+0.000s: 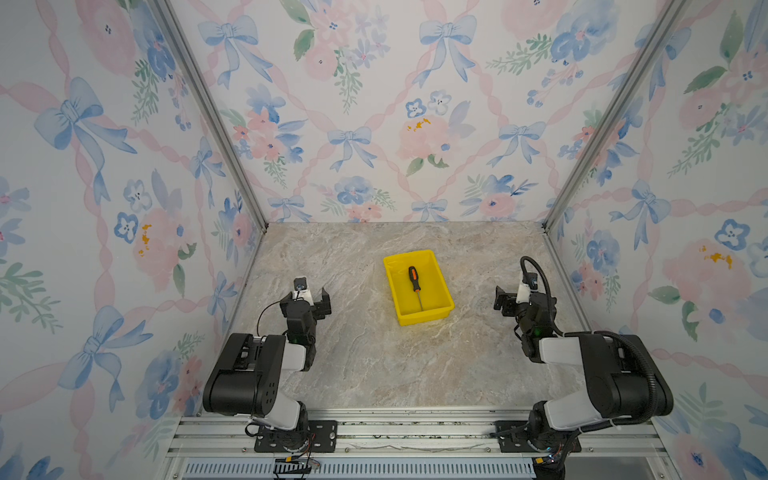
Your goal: Put the screwdriver in the bin
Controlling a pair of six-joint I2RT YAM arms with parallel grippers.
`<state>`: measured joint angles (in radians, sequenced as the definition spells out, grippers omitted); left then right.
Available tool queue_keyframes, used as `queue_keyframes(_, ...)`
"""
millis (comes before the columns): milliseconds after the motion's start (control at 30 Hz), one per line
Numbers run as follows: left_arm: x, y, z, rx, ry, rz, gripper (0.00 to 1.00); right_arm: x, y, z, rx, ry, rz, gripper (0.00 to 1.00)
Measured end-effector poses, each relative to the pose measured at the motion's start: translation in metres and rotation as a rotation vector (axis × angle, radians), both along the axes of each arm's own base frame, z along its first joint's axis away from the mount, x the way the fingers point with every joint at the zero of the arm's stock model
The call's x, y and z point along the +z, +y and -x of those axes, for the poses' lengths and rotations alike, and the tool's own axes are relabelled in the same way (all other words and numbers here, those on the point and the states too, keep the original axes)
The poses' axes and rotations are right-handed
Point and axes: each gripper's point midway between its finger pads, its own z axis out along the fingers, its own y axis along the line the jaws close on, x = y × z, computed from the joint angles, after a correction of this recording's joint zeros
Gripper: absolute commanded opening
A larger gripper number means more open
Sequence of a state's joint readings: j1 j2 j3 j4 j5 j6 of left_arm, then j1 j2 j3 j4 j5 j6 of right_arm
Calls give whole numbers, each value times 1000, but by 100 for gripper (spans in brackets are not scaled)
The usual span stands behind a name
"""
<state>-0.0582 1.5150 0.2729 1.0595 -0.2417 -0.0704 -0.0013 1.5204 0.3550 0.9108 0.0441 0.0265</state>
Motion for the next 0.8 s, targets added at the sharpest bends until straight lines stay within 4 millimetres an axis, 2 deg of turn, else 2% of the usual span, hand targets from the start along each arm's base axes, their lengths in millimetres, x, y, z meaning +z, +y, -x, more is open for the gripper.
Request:
queue_keyframes(167, 7, -3, -2, -17, -38, 5, 98, -5, 0, -1, -6, 15, 5, 97)
queue_keyframes(400, 3, -5, -1, -33, -39, -1, 98, -1, 7, -4, -14, 8, 32, 97)
queue_keyframes(800, 6, -6, -1, -38, -51, -4, 98, -2, 4, -4, -33, 15, 43, 97)
